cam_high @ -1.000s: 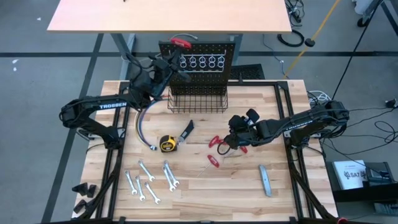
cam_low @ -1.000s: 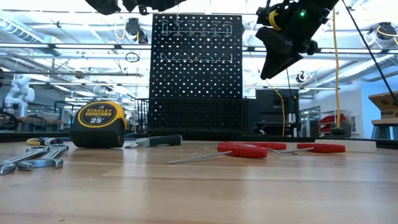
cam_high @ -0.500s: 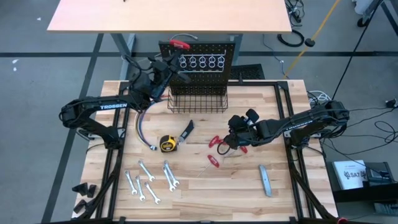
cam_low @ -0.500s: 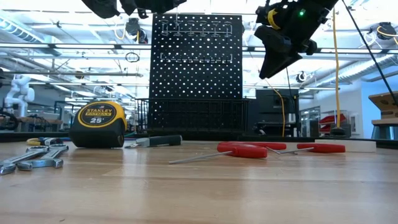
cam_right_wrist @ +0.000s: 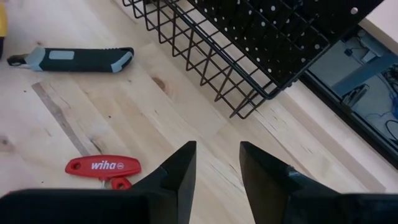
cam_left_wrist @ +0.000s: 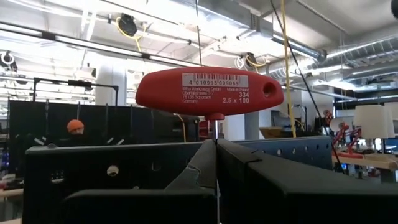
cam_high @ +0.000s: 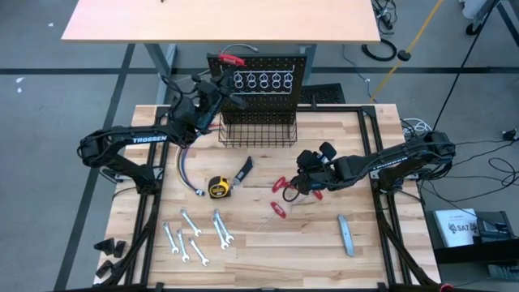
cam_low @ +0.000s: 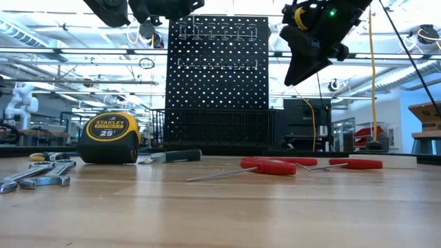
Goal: Hang tools onto peg board
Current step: Hang the allen wrench on the peg board
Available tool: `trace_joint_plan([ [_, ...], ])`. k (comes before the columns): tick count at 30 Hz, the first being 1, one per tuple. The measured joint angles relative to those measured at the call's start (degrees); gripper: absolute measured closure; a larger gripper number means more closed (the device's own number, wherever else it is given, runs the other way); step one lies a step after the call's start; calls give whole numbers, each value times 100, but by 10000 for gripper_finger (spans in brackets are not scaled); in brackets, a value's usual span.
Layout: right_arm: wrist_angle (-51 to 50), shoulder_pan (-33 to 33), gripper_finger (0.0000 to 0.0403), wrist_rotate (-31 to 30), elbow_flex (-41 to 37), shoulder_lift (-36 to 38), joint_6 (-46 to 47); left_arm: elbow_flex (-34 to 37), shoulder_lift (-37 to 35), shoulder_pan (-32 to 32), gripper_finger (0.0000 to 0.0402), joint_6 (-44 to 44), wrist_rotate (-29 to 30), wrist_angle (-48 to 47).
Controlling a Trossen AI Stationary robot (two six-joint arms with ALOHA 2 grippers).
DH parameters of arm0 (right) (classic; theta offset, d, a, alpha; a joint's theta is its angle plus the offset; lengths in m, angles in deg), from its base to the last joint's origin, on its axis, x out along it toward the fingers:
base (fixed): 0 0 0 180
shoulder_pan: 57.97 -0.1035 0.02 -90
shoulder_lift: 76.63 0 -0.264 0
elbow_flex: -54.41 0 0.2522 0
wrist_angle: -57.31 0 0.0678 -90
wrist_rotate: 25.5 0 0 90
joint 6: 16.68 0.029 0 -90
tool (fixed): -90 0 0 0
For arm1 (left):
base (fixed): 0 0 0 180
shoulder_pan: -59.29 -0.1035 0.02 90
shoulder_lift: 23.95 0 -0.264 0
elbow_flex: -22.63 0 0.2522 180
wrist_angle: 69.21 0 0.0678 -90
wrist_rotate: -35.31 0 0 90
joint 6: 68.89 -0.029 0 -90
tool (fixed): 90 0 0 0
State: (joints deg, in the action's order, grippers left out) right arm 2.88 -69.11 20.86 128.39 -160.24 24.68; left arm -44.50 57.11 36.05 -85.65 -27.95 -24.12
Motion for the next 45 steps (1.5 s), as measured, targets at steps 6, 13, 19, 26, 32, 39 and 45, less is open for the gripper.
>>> trace_joint_plan([
  [6,41,-2,289,9,0,0,-6,2,170,0,401,138,-19,-57],
  [13,39,-1,289,44,0,0,-28,2,277,0,402,120,-24,-53],
  [19,31,-1,289,44,0,0,-50,2,273,21,381,96,102,-122],
  [26,31,0,289,44,-2,0,-50,2,273,181,337,-186,375,-133],
  [32,35,-1,289,44,-1,0,-27,2,242,391,308,-621,693,-134],
  [39,58,0,289,81,0,0,-11,0,238,542,286,-809,1416,-398],
  [45,98,-2,289,199,-2,0,-4,-22,218,544,285,-767,1500,-709],
])
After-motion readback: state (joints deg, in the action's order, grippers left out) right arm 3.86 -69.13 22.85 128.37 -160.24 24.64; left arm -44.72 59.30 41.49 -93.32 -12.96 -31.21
